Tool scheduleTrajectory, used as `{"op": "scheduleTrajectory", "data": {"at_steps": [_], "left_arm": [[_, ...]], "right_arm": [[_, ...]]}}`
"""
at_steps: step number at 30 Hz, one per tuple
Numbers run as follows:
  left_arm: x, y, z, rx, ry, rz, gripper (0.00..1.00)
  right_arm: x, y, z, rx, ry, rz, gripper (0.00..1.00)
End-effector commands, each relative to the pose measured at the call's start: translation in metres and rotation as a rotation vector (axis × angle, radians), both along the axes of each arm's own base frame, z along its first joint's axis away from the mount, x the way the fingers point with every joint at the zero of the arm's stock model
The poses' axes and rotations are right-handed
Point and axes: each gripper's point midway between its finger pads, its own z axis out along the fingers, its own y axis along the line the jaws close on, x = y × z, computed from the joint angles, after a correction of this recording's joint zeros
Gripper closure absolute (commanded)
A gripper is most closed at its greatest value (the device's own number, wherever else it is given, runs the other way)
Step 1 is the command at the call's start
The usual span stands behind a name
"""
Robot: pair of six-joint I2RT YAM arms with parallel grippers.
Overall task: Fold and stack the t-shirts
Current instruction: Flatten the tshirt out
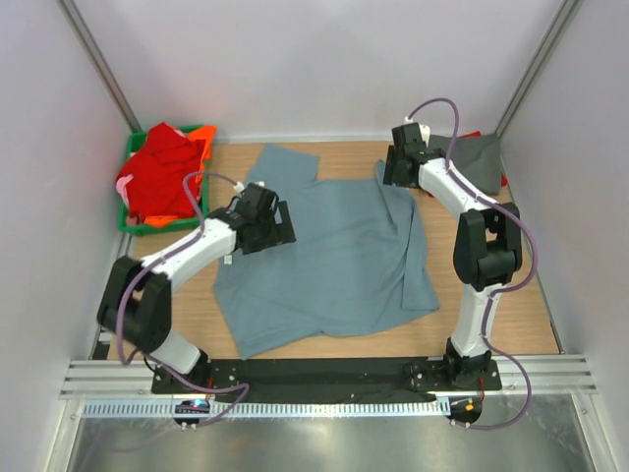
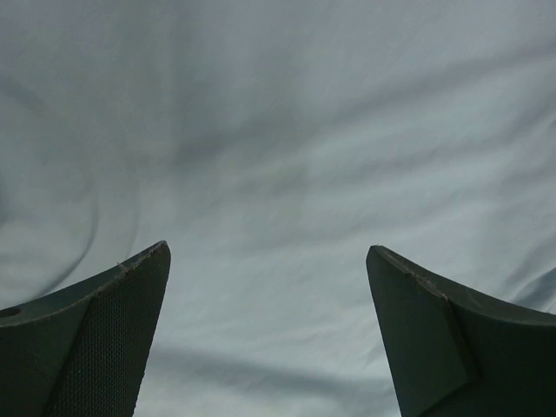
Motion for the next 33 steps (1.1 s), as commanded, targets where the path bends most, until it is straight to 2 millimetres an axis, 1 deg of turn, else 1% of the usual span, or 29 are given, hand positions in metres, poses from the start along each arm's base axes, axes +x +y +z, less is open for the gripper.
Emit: {"op": "scheduleTrajectory", "data": {"at_steps": [1,2,3,4,5,6,7,8,10,11,12,13,14,16,20,21,23,24,25,27,28,29,30,31,33], "left_arm": [[0.064,-0.04,0.019,-0.088,-0.098,-0.04,0.05],[0.07,-0.042,0.014,-0.092,-0.078,-0.042,0.05],[0.074,-0.045,0.007,-0.098,-0.053,-0.04,0.06],[0.085,-0.044,-0.002,-0.098,-0.037,-0.024,0.06],[0.087,-0.043,-0.008,-0.094,-0.022,-0.018,0.07],[0.089,-0.042,-0.013,-0.088,-0.013,-0.013,0.07],[0.091,-0.04,-0.022,-0.08,0.005,-0.006,0.07],[0.092,-0.039,-0.027,-0.075,0.01,-0.005,0.07],[0.093,-0.034,-0.037,-0.064,0.024,0.0,0.07],[0.093,-0.032,-0.044,-0.057,0.038,0.003,0.07],[0.094,-0.028,-0.049,-0.054,0.046,0.013,0.07],[0.093,-0.026,-0.052,-0.049,0.053,0.014,0.08],[0.094,-0.026,-0.056,-0.048,0.054,0.014,0.08],[0.095,-0.023,-0.06,-0.042,0.056,0.014,0.08],[0.097,-0.011,-0.076,-0.023,0.086,0.032,0.08],[0.099,-0.001,-0.083,-0.019,0.107,0.062,0.09],[0.097,0.012,-0.092,-0.014,0.133,0.101,0.09],[0.098,0.023,-0.096,-0.012,0.146,0.136,0.09],[0.095,0.032,-0.101,0.012,0.16,0.162,0.1],[0.092,0.052,-0.106,0.047,0.188,0.23,0.1],[0.087,0.062,-0.109,0.084,0.205,0.262,0.1],[0.085,0.069,-0.11,0.095,0.211,0.284,0.1],[0.081,0.082,-0.112,0.118,0.227,0.352,0.1],[0.077,0.087,-0.108,0.125,0.231,0.371,0.1],[0.068,0.089,-0.107,0.116,0.242,0.397,0.1]], "right_arm": [[-0.015,0.015,-0.015,0.078,0.077,0.063,0.3],[-0.016,0.01,-0.025,0.095,0.09,0.055,0.35],[-0.016,0.009,-0.032,0.104,0.1,0.052,0.36],[-0.018,0.007,-0.039,0.112,0.11,0.046,0.37],[-0.02,0.005,-0.051,0.124,0.121,0.039,0.39],[-0.02,-0.001,-0.059,0.136,0.132,0.028,0.4],[-0.026,-0.002,-0.071,0.152,0.158,0.027,0.4],[-0.024,-0.007,-0.079,0.163,0.162,0.016,0.42],[-0.027,-0.012,-0.093,0.168,0.181,0.007,0.42],[-0.031,-0.015,-0.106,0.171,0.204,0.002,0.44],[-0.032,-0.022,-0.111,0.172,0.209,-0.014,0.46],[-0.035,-0.024,-0.118,0.174,0.208,-0.019,0.48],[-0.036,-0.027,-0.116,0.18,0.195,-0.023,0.48],[-0.038,-0.038,-0.117,0.171,0.187,-0.05,0.5],[-0.046,-0.066,-0.125,0.111,0.224,-0.129,0.52],[-0.048,-0.073,-0.127,0.099,0.227,-0.158,0.52],[-0.059,-0.085,-0.133,0.098,0.246,-0.199,0.53],[-0.064,-0.09,-0.136,0.095,0.256,-0.22,0.53],[-0.075,-0.094,-0.143,0.099,0.279,-0.244,0.53],[-0.087,-0.108,-0.144,0.078,0.289,-0.298,0.53],[-0.101,-0.11,-0.15,0.08,0.316,-0.325,0.53],[-0.106,-0.111,-0.147,0.078,0.31,-0.338,0.53],[-0.114,-0.112,-0.148,0.078,0.318,-0.355,0.53],[-0.124,-0.112,-0.147,0.085,0.324,-0.371,0.54],[-0.132,-0.106,-0.146,0.118,0.323,-0.369,0.54]]}}
